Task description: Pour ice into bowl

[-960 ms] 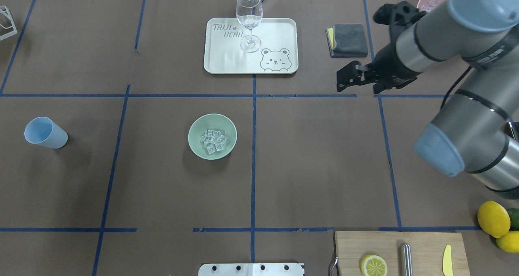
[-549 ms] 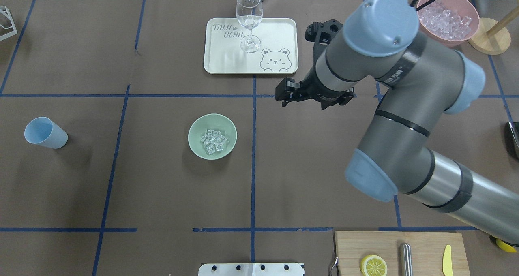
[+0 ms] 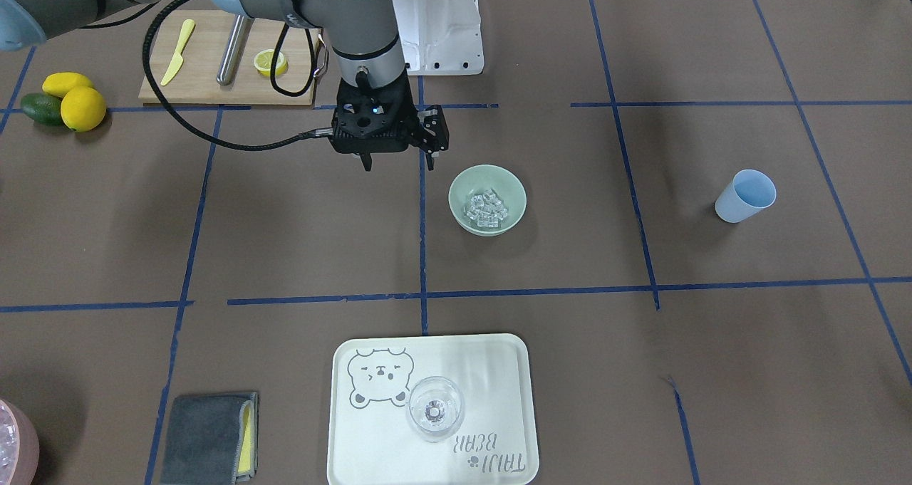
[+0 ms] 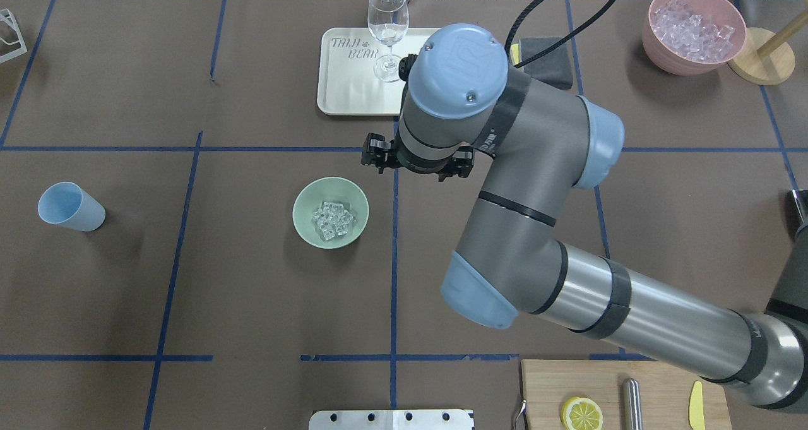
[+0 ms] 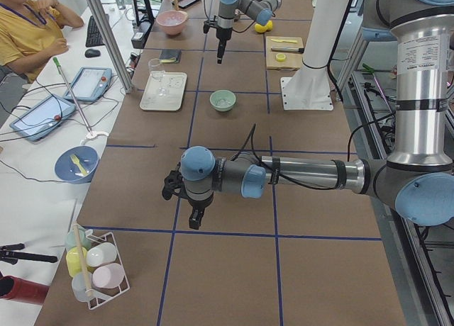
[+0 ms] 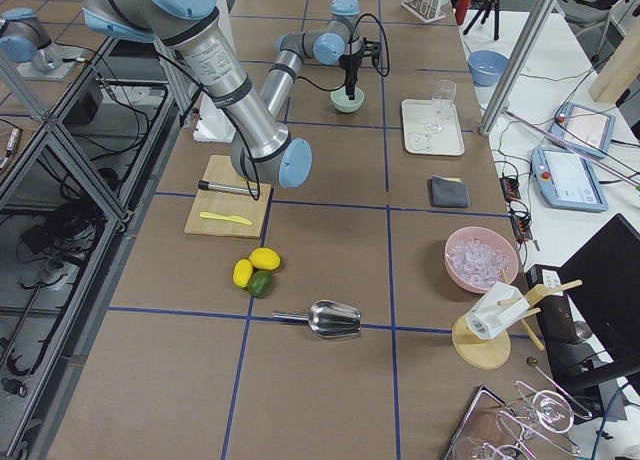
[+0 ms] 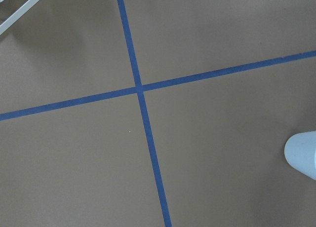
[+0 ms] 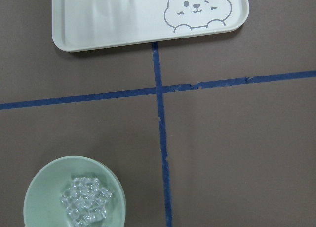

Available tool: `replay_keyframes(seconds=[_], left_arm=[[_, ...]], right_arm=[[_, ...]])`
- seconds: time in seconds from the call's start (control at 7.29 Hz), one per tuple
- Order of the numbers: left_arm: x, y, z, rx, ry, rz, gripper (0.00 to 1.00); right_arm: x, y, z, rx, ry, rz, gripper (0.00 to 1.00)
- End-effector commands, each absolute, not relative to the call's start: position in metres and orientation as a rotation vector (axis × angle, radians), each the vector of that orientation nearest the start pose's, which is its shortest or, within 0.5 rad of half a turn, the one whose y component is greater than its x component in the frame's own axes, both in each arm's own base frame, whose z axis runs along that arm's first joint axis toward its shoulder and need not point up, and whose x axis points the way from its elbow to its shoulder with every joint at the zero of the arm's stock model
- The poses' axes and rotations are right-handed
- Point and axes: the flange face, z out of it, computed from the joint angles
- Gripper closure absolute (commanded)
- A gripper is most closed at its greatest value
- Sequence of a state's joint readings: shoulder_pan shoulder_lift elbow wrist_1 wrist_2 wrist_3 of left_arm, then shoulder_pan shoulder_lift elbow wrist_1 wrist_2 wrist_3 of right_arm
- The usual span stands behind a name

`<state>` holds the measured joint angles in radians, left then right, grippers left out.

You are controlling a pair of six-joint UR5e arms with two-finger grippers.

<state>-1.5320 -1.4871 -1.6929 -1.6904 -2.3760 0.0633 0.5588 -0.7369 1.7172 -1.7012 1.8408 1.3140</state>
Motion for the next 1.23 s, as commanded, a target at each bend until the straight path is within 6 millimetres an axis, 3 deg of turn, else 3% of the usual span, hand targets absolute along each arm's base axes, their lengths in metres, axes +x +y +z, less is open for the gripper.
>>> replay_keyframes(seconds=[0.0,0.27,0.41,0.69,1.1], left_arm=[[-0.046,-0.47,0.623,0.164,0.781,0.158,0.0],[-0.046,-0.469,0.623,0.165,0.781,0.158,0.0],[-0.046,-0.469,0.623,0.165,0.781,0.158,0.0],[-0.046,-0.467,0.625,0.16,0.781,0.156,0.0],[-0.046,-0.466,0.628,0.156,0.783,0.155,0.0]], right_arm=[[-0.557,-0.436,0.107,0.118,-0.833,0.181,0.0],[-0.597,-0.439,0.128,0.119,-0.863,0.168,0.06],[-0.617,-0.447,0.14,0.123,-0.866,0.171,0.14],[-0.631,-0.432,0.133,0.113,-0.87,0.145,0.33],[-0.648,-0.428,0.14,0.101,-0.842,0.124,0.42]])
